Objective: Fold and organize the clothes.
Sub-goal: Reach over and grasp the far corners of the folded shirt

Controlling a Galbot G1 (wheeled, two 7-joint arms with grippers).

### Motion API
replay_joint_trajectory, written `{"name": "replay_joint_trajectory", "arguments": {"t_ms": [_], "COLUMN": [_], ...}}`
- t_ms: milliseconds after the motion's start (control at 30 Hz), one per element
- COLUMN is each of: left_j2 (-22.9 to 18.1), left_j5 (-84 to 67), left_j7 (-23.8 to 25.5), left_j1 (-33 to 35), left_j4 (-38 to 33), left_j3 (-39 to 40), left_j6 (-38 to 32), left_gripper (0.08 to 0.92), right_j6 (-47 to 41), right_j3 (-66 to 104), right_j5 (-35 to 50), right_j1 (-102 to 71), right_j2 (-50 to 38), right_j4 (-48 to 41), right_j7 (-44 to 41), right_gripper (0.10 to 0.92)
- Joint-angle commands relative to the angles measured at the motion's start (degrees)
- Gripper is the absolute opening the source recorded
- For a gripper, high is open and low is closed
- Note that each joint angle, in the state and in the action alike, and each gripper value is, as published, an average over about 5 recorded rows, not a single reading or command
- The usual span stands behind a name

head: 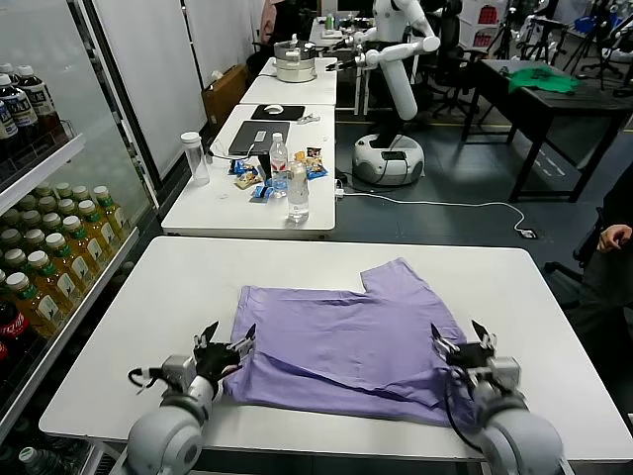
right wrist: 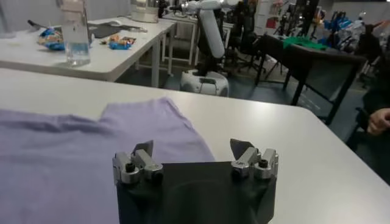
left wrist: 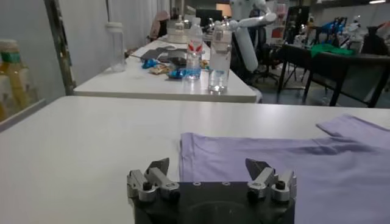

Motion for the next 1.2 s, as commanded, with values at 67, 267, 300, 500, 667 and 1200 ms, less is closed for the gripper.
{"name": "replay_joint_trajectory", "arguments": {"t_ms": [67,267,300,500,667,1200], "left_j2": [-3.4,-4.6,-4.7,-5.2,-5.2,-4.9], "left_j5": [-3.8,-4.0,-4.3,-4.9,-4.3,-5.5], "left_j7": [-1.1,-1.3,-1.3,-1.7,-2.7,-0.9], "left_j1": [-22.8,-25.4,-25.4,-25.6,-26.1,-24.0], "left_j4": [23.3,26.9,27.0,28.2,29.3,28.2], "left_j3": [8.1,9.6,9.7,9.7,9.2,9.4], "left_j6": [1.6,2.2,2.4,2.5,1.9,2.4], "left_gripper": [0.823,0.823,0.823,0.823,0.823,0.787], "right_j6": [-1.4,-2.1,-2.2,-2.4,-2.4,-2.4], "right_j3": [-13.3,-15.4,-15.6,-16.2,-16.8,-17.9], "right_j5": [3.1,3.3,3.3,3.6,3.5,3.1], "right_j1": [28.9,34.6,35.2,37.6,39.1,39.9], "right_j2": [0.9,3.0,3.3,4.8,5.9,6.3], "right_j4": [-27.4,-36.0,-37.0,-42.3,-45.3,-49.1], "right_j7": [2.2,1.6,1.5,0.6,-0.1,-2.4], "right_gripper": [0.823,0.823,0.823,0.823,0.823,0.809]}}
